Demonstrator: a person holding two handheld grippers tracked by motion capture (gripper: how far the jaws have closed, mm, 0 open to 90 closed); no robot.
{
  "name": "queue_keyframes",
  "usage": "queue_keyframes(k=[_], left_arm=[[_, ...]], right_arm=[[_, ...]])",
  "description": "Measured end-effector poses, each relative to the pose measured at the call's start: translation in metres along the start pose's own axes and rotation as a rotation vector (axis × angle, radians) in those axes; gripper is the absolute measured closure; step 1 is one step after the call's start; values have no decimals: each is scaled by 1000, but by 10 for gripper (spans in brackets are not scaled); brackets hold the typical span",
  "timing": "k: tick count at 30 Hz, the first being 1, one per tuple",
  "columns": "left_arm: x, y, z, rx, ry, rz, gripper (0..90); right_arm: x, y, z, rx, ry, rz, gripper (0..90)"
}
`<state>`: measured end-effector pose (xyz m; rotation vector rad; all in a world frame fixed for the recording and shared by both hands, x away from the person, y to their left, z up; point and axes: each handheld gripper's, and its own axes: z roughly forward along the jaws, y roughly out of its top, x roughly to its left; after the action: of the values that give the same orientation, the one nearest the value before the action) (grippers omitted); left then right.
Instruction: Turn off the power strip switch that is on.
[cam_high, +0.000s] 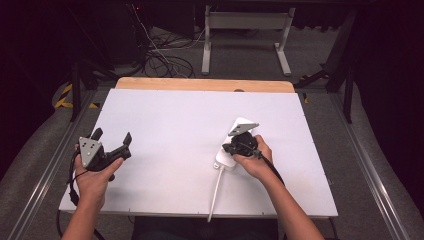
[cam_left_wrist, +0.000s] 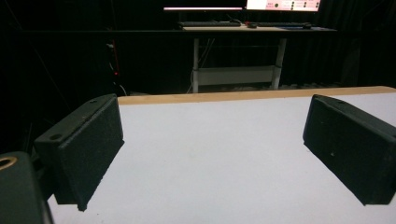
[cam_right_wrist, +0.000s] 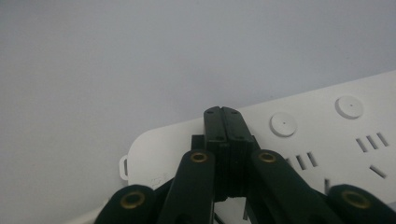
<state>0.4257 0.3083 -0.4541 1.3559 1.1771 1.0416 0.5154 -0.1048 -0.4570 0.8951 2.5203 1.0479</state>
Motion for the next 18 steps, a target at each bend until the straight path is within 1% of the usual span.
queue_keyframes(k=[6, 11, 14, 15, 16, 18], left_arm=[[0, 0, 0, -3, 5, 0, 56], [0, 1, -1, -5, 5, 0, 57], [1, 1, -2, -6, 6, -5, 57], [1, 1, -2, -6, 8, -5, 58], [1, 1, -2, -7, 8, -5, 58], [1, 1, -2, -7, 8, 0, 58]], right_arm=[[1, 0, 0, 1, -7, -3, 900], [7, 2, 1, 22, -47, -32, 900], [6, 2, 1, 15, -43, -21, 900], [6, 2, 1, 14, -43, -17, 900], [7, 2, 2, 20, -31, -9, 900], [7, 2, 2, 21, -32, -9, 900]])
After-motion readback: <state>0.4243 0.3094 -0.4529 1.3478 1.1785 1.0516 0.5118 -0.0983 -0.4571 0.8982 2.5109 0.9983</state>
